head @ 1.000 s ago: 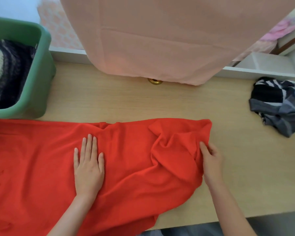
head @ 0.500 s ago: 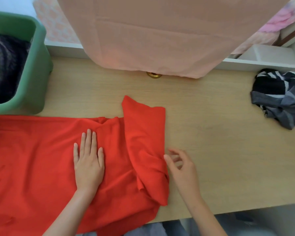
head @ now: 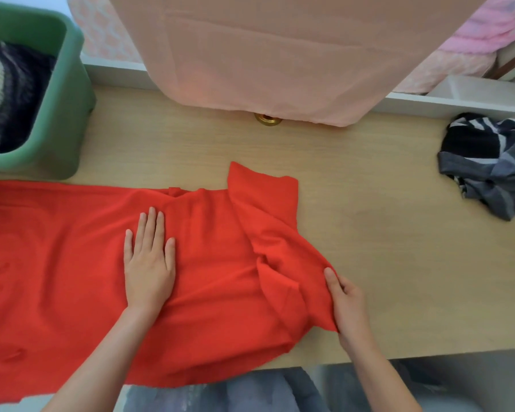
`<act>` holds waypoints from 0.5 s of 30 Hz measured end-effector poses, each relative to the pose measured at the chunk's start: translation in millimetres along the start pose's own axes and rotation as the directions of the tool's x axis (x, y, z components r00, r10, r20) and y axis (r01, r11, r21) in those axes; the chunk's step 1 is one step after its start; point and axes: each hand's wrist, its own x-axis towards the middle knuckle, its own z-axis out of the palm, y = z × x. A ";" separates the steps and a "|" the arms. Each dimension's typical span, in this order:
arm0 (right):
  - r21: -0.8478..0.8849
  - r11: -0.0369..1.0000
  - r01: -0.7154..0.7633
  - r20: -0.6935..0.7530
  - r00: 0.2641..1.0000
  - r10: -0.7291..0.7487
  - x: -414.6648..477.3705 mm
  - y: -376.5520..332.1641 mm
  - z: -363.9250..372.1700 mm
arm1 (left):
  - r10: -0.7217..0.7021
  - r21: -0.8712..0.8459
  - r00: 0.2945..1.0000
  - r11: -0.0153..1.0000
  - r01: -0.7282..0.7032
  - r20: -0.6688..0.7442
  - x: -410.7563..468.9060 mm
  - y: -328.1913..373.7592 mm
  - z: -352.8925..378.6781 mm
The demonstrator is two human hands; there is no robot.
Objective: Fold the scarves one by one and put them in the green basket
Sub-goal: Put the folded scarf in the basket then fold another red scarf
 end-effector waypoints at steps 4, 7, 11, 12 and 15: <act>-0.104 0.994 0.030 -0.096 0.995 -0.041 10.6 3.7 -45.7 | 0.018 0.004 1.000 1.000 -0.018 -0.016 0.2 -1.9 2.1; -0.240 0.967 0.090 -0.046 0.994 -0.104 14.4 11.7 -68.4 | 0.018 0.021 1.000 1.000 -0.018 -0.016 1.7 -3.3 4.1; -0.369 0.928 0.051 0.063 0.998 -0.029 2.6 27.8 -74.7 | 0.021 0.041 1.000 0.999 -0.020 -0.008 1.6 -3.4 4.1; -0.451 0.890 0.063 0.082 0.996 -0.029 -2.6 35.9 -78.2 | 0.020 0.046 1.000 0.999 -0.020 -0.006 1.6 -3.7 3.7; -0.486 0.869 0.097 -0.020 0.992 -0.122 -20.8 51.6 -88.8 | 0.024 0.054 1.000 0.998 -0.023 -0.009 1.6 -3.5 4.2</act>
